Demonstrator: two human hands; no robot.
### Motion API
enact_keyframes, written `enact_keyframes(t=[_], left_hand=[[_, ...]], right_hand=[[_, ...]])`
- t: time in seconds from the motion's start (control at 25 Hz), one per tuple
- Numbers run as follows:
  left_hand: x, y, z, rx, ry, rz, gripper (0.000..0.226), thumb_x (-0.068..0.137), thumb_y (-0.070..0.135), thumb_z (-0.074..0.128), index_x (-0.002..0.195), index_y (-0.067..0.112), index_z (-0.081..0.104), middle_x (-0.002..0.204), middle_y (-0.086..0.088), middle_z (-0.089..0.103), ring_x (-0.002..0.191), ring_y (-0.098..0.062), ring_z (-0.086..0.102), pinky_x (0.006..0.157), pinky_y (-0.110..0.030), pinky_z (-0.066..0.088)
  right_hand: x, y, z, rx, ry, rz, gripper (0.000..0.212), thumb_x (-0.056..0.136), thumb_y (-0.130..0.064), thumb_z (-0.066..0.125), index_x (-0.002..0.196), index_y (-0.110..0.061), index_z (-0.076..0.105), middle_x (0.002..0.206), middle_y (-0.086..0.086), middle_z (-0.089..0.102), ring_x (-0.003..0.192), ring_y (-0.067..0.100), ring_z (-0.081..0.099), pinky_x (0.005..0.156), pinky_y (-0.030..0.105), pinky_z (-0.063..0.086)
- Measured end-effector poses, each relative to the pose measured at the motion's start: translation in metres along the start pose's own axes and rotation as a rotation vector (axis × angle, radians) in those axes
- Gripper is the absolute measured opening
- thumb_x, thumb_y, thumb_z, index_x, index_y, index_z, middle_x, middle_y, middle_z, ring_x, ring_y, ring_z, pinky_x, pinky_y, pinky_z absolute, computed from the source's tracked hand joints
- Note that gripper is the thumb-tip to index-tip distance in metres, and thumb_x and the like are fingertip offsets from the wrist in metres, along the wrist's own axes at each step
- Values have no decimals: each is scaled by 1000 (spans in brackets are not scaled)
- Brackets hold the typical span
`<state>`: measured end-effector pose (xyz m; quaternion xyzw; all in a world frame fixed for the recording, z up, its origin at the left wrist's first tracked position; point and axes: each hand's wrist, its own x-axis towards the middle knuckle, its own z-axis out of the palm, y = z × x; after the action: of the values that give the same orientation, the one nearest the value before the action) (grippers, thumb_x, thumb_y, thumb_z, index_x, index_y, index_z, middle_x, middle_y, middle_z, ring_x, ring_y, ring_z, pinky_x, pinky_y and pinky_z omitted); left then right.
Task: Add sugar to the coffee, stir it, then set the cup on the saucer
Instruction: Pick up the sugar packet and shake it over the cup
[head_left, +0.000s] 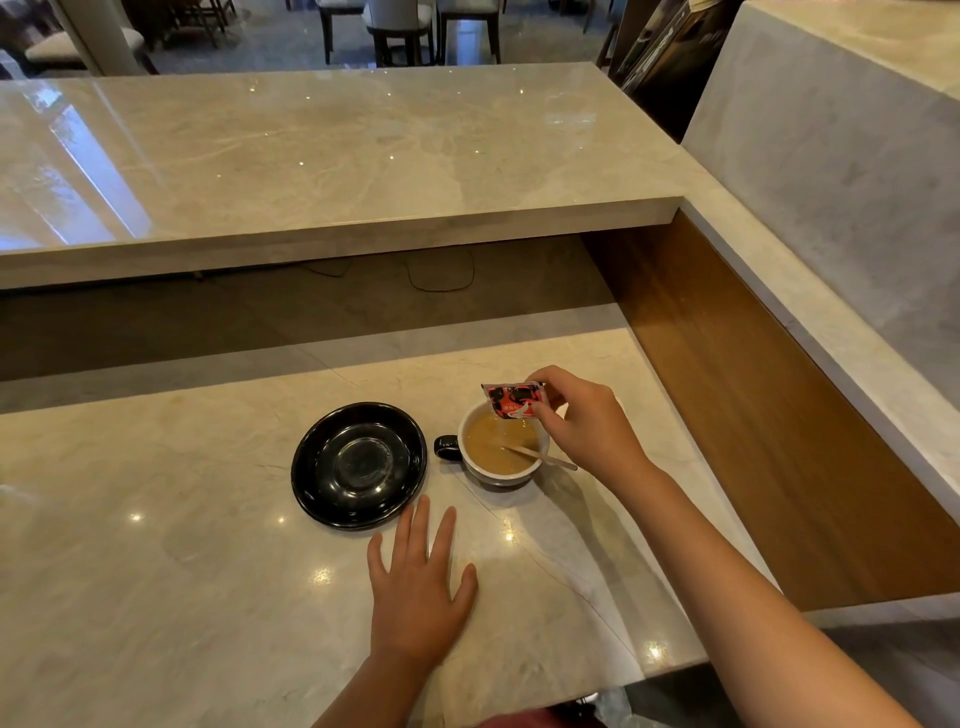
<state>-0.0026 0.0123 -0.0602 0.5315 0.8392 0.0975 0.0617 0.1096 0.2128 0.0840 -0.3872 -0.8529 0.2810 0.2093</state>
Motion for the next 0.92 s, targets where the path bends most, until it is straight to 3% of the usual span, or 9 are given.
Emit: enact_keyframes(t=[0.2, 0.4, 0.56, 0.72, 0.92], left_hand=[[0, 1, -1, -6, 16, 5, 63, 84, 57, 35, 139, 26, 36, 148, -9, 31, 135, -26, 26, 106, -48, 6], [0, 1, -1, -1, 7, 6, 64, 84, 56, 36, 140, 26, 34, 149, -9, 30, 136, -24, 21, 106, -47, 1], [0, 0, -1, -5, 1, 7, 64, 84, 56, 38, 140, 26, 35, 150, -9, 29, 136, -24, 19, 106, -46, -2], [0, 1, -1, -1, 2, 4, 63, 84, 57, 35, 139, 26, 37, 148, -10, 31, 135, -26, 25, 105, -49, 6], [0, 2, -2, 4, -5, 1, 64, 84, 58, 35, 140, 26, 36, 149, -9, 30, 135, -27, 25, 105, -49, 3]], right_hand=[[-7, 7, 6, 156, 47, 132, 11, 90, -17, 55, 97, -14, 63, 94, 7, 71, 86, 19, 64, 73, 34, 55], [-16, 5, 9, 385, 156, 267, 11, 88, -10, 57, 88, -11, 69, 83, 1, 67, 78, 8, 59, 67, 17, 46], [-23, 5, 7, 646, 221, 376, 12, 87, -4, 57, 89, -5, 68, 69, 3, 65, 56, -1, 59, 55, 11, 48], [-28, 1, 3, 795, 248, 417, 12, 86, -1, 57, 89, -10, 64, 72, 9, 68, 57, 6, 64, 59, 16, 54], [-29, -3, -5, 1072, 287, 482, 12, 85, 0, 58, 87, -11, 62, 70, 7, 74, 65, 15, 70, 60, 19, 57]])
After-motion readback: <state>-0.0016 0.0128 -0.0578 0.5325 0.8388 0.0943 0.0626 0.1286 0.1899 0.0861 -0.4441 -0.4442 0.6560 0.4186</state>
